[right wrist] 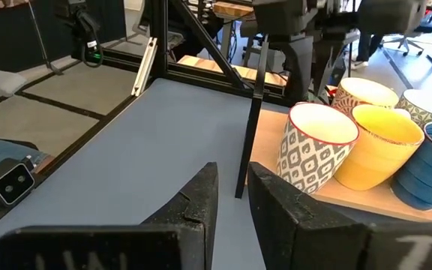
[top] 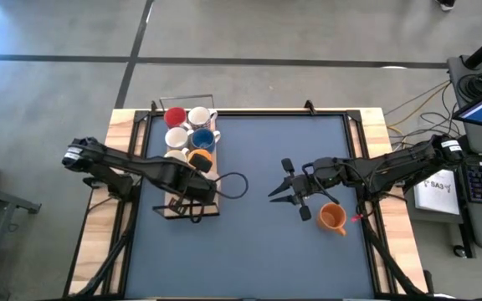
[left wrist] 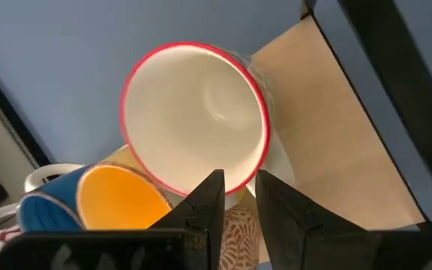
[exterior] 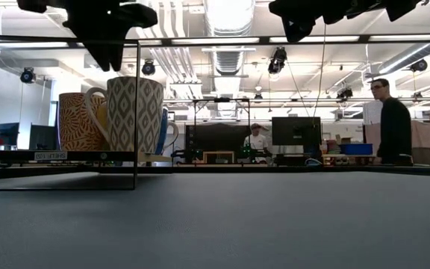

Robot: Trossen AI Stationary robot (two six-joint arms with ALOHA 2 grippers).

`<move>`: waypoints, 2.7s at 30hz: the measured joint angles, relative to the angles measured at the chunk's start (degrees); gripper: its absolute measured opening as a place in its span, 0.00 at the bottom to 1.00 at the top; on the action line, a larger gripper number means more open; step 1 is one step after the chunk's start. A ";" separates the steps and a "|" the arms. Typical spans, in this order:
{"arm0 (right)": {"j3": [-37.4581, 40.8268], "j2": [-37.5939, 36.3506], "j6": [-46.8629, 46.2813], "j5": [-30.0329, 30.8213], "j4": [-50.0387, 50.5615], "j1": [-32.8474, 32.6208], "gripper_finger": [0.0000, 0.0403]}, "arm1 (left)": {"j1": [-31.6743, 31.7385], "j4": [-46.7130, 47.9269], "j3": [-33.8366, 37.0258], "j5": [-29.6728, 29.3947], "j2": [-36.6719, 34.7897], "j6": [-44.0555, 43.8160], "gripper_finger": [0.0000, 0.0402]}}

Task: Place coffee mugs
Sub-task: Put the gray patterned mug on the shelf

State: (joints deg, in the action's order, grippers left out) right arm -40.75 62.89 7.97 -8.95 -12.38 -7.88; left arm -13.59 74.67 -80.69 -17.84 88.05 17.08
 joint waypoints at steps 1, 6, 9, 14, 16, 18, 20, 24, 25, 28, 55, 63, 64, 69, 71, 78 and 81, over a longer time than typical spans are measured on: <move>0.00 0.00 0.01 0.00 0.00 0.00 0.16 | 0.20 -0.24 0.44 0.34 0.00 0.43 0.15; 0.00 0.00 0.00 0.00 0.00 0.02 0.15 | 0.64 -1.74 3.35 0.55 0.00 2.00 0.15; 0.00 0.00 0.03 -0.01 0.00 0.00 0.15 | 0.71 -3.08 4.48 0.94 0.00 2.35 0.15; 0.00 0.00 0.11 0.00 0.00 0.01 0.16 | 0.71 -5.72 6.43 1.91 -0.07 3.43 0.15; 0.00 0.00 0.02 0.00 0.00 0.00 0.16 | 0.71 -6.23 6.76 1.94 -0.07 3.71 0.14; 0.00 0.00 0.04 0.00 0.00 0.01 0.16 | 0.70 -6.41 6.76 2.00 -0.07 3.80 0.11; 0.00 0.00 0.09 0.00 0.00 0.02 0.15 | 0.70 -6.72 6.76 2.00 -0.07 3.80 0.09; 0.00 0.00 0.15 0.00 0.00 0.00 0.15 | 0.66 -6.70 6.73 3.42 -0.07 3.74 0.02; 0.00 0.00 0.15 0.00 0.00 0.00 0.15 | 0.66 -6.56 6.73 3.79 -0.07 3.61 0.01; 0.00 0.00 0.15 0.00 0.00 0.01 0.15 | 0.69 -6.64 6.73 3.84 -0.07 3.48 0.02; 0.09 0.00 -0.02 0.00 0.13 0.02 0.15 | -1.23 -0.19 2.80 11.10 -1.92 -10.56 0.00; 0.09 0.00 -0.04 0.00 0.13 0.01 0.15 | -2.67 1.67 2.80 11.15 -1.92 -13.74 0.00; 0.09 0.00 -0.03 0.00 0.12 0.00 0.15 | -2.83 2.28 2.80 11.10 -1.92 -14.37 0.00; 0.09 0.00 -0.05 0.00 0.13 0.02 0.15 | -3.33 2.82 2.80 11.07 -2.37 -15.90 0.00; 0.09 0.00 -0.05 0.00 0.13 0.00 0.15 | -3.47 2.80 2.80 11.05 -3.00 -16.83 0.00; 0.09 0.00 -0.05 0.00 0.13 0.00 0.16 | -4.40 2.46 2.92 10.35 -6.81 -21.60 0.00; 0.09 0.00 -0.05 0.00 0.12 0.01 0.15 | -4.43 2.47 3.77 10.26 -8.09 -23.38 0.00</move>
State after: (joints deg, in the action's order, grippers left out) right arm -40.66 62.89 7.92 -8.95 -12.26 -7.87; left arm -18.02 77.14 -76.92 -7.57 79.96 -6.30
